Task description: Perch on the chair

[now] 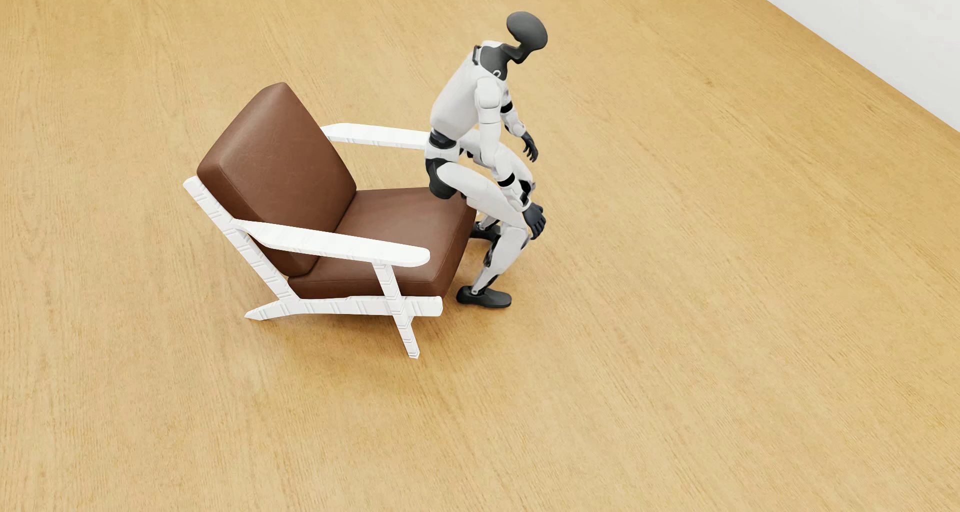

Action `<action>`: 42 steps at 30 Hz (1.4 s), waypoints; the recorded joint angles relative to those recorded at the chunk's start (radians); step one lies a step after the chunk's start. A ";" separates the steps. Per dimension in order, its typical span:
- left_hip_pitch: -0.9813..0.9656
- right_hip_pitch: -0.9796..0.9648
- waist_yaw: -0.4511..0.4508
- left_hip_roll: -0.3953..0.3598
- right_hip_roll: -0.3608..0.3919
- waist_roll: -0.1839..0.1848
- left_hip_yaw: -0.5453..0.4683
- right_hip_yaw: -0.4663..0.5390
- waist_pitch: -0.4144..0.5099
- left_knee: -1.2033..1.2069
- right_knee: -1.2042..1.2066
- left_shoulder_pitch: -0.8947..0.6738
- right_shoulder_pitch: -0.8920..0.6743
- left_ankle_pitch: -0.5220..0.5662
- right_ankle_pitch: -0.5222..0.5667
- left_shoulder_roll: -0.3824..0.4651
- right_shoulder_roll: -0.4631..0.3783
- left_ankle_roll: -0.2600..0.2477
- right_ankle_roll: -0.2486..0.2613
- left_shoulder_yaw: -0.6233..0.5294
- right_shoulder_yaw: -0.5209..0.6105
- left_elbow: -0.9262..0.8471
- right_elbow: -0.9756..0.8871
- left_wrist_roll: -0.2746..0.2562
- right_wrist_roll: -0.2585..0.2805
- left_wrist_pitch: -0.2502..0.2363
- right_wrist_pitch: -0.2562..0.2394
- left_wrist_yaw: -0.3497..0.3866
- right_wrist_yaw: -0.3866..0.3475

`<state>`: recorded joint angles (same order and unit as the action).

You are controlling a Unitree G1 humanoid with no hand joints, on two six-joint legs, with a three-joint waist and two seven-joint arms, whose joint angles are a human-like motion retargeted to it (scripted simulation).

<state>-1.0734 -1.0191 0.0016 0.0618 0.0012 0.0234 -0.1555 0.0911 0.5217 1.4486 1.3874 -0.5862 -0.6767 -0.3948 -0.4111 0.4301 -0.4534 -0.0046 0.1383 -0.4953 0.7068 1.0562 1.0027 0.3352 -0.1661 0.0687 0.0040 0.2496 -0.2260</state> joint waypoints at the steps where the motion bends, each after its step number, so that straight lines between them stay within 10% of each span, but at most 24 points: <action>1: -0.025 -0.027 -0.001 0.000 0.003 -0.002 -0.006 0.006 0.009 0.026 0.025 -0.019 -0.016 -0.009 -0.005 0.001 0.000 -0.001 0.001 -0.007 0.007 -0.001 -0.006 0.000 -0.002 0.002 0.001 -0.003 0.002; 13: -0.238 -0.238 -0.003 -0.025 0.006 0.017 -0.061 0.038 0.120 0.284 0.278 -0.202 -0.162 0.001 -0.009 -0.018 0.016 0.020 0.031 -0.078 0.079 0.016 -0.049 -0.020 -0.012 0.016 0.002 0.012 -0.016; 24: -0.175 -0.192 -0.004 -0.034 -0.015 0.013 -0.049 0.042 0.066 0.374 0.383 -0.055 0.023 0.026 0.059 -0.044 0.044 0.028 0.015 -0.037 0.035 -0.069 -0.015 0.026 -0.040 0.032 0.048 -0.136 0.069; 42: -0.103 -0.117 0.005 -0.040 -0.012 0.007 -0.036 0.045 0.018 0.444 0.466 0.005 0.107 0.043 0.076 -0.091 0.082 0.032 -0.031 0.007 -0.025 0.196 0.190 -0.100 0.124 0.084 0.077 -0.128 0.040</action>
<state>-1.1763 -1.1363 0.0066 0.0222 -0.0108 0.0308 -0.1911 0.1359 0.5401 1.8925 1.8537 -0.5817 -0.5698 -0.3520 -0.3351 0.3394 -0.3718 0.0275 0.1076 -0.4883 0.6816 1.2526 1.1927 0.2347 -0.0423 0.1526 0.0812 0.1218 -0.1857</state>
